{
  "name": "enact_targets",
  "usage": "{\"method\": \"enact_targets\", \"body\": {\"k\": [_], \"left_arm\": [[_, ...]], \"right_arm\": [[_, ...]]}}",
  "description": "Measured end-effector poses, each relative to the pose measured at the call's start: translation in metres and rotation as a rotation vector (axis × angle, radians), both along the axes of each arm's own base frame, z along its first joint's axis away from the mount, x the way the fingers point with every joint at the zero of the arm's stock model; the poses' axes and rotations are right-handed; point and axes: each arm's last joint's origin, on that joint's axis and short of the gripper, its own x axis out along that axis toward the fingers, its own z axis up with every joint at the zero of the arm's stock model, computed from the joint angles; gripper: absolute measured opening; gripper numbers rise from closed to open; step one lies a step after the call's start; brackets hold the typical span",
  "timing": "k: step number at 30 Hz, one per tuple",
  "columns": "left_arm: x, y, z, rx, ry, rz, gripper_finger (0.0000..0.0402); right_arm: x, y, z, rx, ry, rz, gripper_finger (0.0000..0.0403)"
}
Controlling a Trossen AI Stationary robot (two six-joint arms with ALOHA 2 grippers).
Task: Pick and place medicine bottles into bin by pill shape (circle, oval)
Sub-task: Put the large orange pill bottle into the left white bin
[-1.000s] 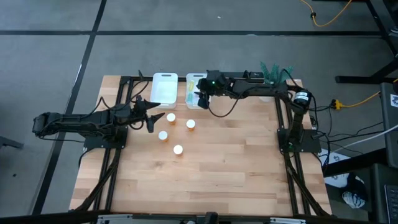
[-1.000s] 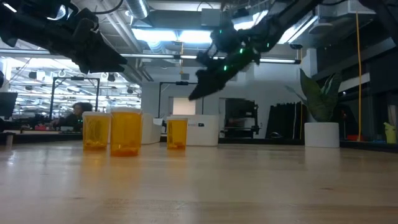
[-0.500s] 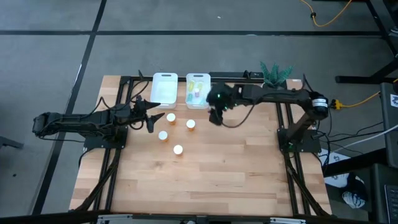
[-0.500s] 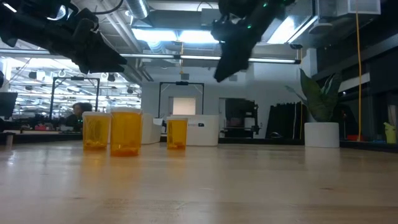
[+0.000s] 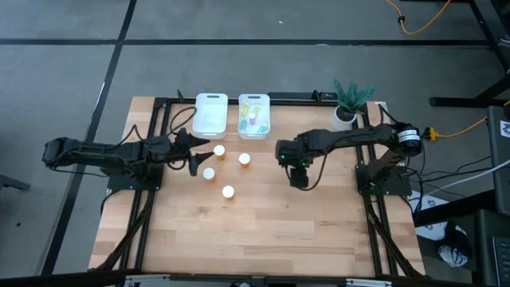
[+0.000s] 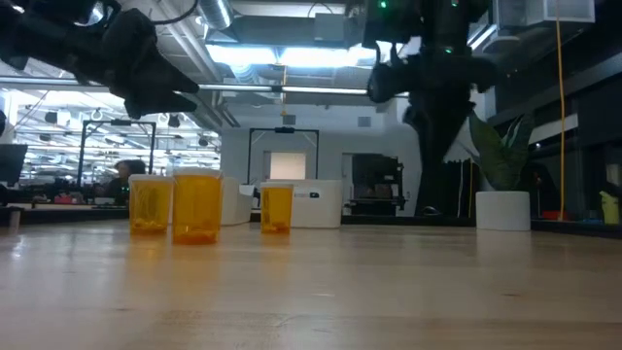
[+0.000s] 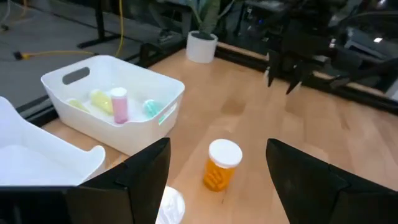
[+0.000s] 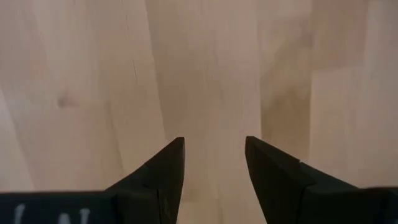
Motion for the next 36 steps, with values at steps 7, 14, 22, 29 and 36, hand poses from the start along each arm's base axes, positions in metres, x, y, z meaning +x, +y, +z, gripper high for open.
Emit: {"method": "enact_targets", "body": {"k": [7, 14, 22, 29, 36], "left_arm": [[0.038, -0.002, 0.028, 0.048, 0.100, 0.101, 0.0255], [0.073, 0.005, 0.050, 0.123, 0.435, 0.188, 0.0255], [0.074, 0.001, 0.061, 0.144, 0.664, 0.151, 0.0255], [0.054, -0.001, 0.074, 0.040, 0.846, 0.172, 0.0255], [0.045, 0.000, 0.078, -0.085, 0.918, 0.147, 0.0255]], "right_arm": [[-0.011, 0.002, -0.016, 0.007, 0.081, -0.042, 0.0171], [-0.017, 0.002, -0.025, 0.012, 0.116, -0.078, 0.0171], [-0.019, 0.006, -0.027, 0.012, 0.130, -0.073, 0.0171], [-0.019, 0.013, -0.027, 0.011, 0.134, -0.037, 0.0171], [-0.023, 0.015, -0.017, 0.003, 0.105, 0.040, 0.0171]]}}
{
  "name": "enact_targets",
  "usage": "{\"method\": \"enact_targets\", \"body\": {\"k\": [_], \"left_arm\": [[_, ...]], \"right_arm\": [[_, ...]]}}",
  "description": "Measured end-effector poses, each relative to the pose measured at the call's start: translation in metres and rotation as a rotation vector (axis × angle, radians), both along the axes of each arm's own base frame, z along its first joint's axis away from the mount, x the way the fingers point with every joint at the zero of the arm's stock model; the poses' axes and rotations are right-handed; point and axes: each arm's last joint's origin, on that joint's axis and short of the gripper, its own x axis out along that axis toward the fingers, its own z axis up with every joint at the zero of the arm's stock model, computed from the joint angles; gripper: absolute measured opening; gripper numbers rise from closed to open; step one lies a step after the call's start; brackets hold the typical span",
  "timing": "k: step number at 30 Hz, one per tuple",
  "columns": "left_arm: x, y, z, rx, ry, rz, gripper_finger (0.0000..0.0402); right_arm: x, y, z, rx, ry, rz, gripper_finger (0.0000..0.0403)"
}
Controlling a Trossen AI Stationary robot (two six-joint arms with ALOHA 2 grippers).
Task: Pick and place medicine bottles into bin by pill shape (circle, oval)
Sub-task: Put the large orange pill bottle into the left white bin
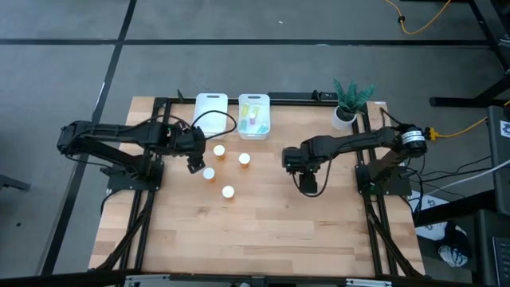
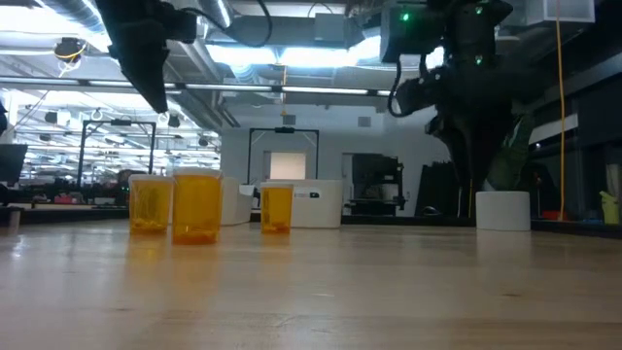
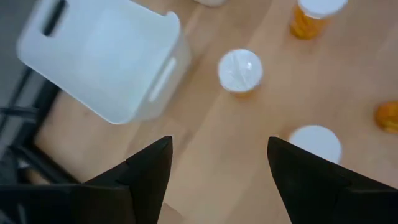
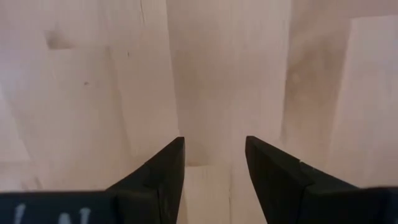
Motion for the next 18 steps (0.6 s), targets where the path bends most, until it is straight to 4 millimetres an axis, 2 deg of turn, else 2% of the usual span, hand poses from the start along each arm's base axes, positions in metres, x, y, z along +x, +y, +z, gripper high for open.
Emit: {"method": "enact_targets", "body": {"k": [4, 12, 14, 18], "left_arm": [[0.000, 0.003, -0.001, -0.061, 0.001, 0.001, 0.0255], [-0.001, 0.011, -0.001, -0.054, 0.026, -0.001, 0.0255], [-0.002, 0.012, -0.004, -0.068, 0.033, -0.010, 0.0255], [-0.004, 0.012, -0.012, -0.125, 0.063, -0.033, 0.0255]], "right_arm": [[-0.010, 0.000, 0.024, 0.001, -0.089, -0.008, 0.0171], [-0.034, 0.009, 0.071, -0.050, -0.337, -0.007, 0.0171], [-0.045, 0.012, 0.075, -0.082, -0.379, 0.004, 0.0171], [-0.073, 0.013, 0.068, -0.061, -0.494, -0.048, 0.0171]]}}
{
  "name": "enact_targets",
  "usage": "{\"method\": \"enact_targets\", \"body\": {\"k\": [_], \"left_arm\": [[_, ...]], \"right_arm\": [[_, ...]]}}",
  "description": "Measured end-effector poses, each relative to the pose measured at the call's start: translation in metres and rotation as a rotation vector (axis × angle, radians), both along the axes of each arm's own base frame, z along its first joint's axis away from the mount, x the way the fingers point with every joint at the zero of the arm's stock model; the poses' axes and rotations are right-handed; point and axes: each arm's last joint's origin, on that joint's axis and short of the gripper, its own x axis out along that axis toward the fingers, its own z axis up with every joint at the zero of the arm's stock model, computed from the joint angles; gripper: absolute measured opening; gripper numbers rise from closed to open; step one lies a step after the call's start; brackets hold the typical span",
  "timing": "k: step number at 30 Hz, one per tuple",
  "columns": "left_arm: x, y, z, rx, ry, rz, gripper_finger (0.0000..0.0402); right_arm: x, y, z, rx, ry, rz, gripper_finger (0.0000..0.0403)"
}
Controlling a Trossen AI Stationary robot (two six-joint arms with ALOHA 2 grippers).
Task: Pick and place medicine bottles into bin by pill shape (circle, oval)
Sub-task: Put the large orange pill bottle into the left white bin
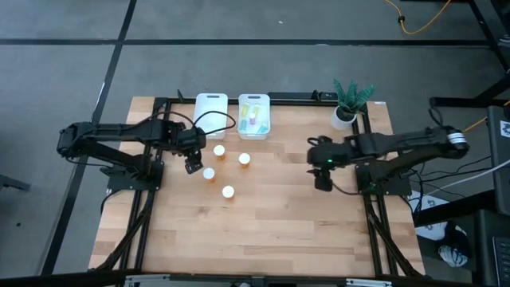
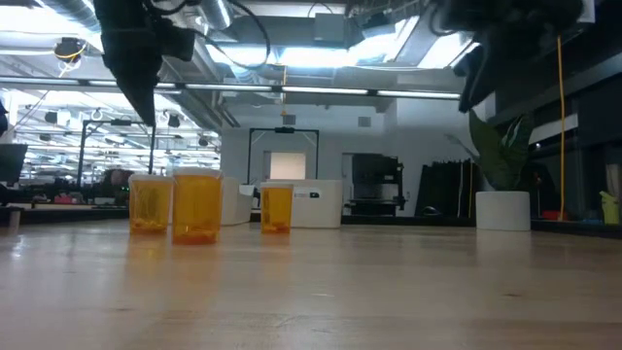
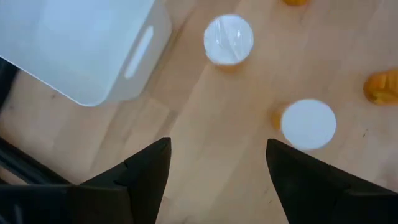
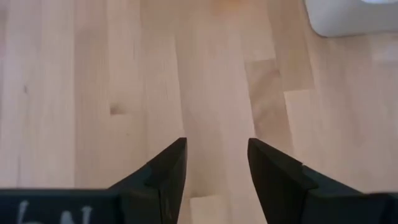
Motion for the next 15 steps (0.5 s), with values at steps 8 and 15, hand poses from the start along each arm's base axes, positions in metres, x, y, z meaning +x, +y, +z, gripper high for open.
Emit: {"method": "enact_targets", "body": {"k": [8, 15], "left_arm": [[-0.001, 0.005, -0.005, -0.034, 0.007, 0.023, 0.0255], [0.012, 0.015, -0.013, -0.024, 0.001, 0.068, 0.0255]], "right_arm": [[-0.048, -0.004, -0.027, 0.091, -0.171, -0.109, 0.0171], [-0.062, -0.009, -0.030, 0.012, -0.267, -0.188, 0.0171]]}}
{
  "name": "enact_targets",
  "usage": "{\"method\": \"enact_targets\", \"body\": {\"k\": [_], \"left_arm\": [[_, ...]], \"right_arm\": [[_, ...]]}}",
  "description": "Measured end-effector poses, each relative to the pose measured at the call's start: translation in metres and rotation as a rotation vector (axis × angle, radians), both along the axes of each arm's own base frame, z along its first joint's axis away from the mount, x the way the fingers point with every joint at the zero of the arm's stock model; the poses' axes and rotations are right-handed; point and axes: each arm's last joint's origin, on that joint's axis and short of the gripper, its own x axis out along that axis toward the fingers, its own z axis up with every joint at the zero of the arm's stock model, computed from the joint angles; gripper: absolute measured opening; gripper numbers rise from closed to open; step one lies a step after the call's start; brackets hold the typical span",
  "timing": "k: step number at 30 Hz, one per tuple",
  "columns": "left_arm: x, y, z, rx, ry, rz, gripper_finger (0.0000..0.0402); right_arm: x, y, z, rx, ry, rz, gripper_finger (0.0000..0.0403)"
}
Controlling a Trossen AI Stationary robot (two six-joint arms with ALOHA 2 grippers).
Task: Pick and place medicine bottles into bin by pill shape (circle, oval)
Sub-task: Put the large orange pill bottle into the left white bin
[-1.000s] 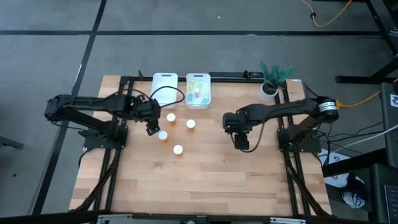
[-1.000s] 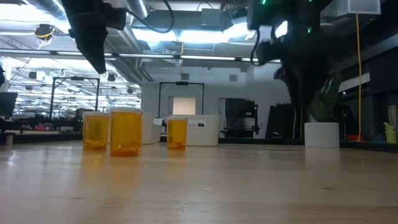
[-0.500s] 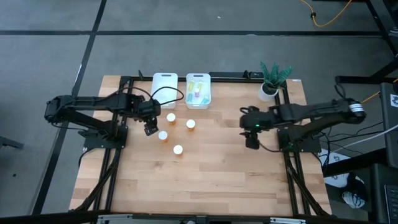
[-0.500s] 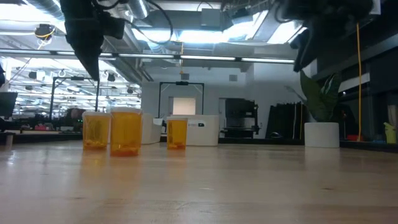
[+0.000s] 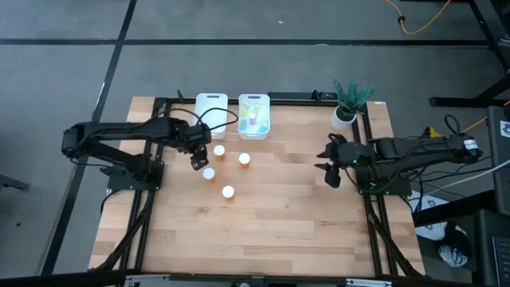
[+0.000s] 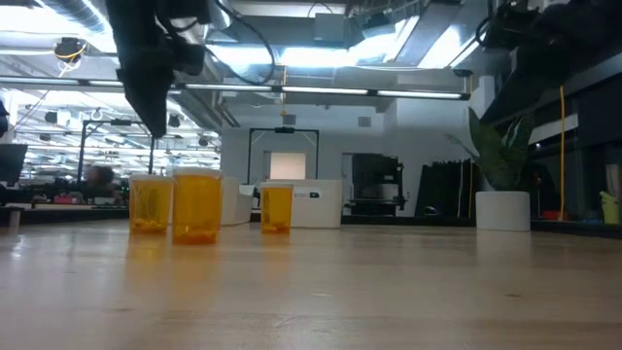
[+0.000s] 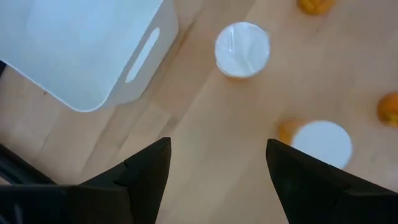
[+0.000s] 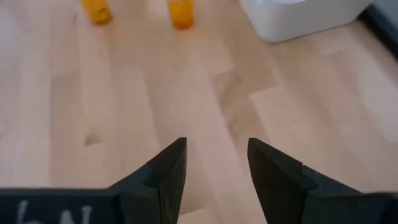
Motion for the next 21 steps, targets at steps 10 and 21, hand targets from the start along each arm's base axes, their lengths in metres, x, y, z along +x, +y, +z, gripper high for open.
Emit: {"method": "enact_targets", "body": {"k": [10, 21], "left_arm": [[0.018, 0.012, -0.020, 0.002, 0.097, -0.067, 0.0255], [0.016, 0.030, -0.024, -0.035, 0.115, -0.088, 0.0255]], "right_arm": [[-0.002, -0.002, -0.001, -0.033, -0.020, -0.033, 0.0171], [-0.002, -0.002, -0.001, -0.034, -0.020, -0.033, 0.0171]]}}
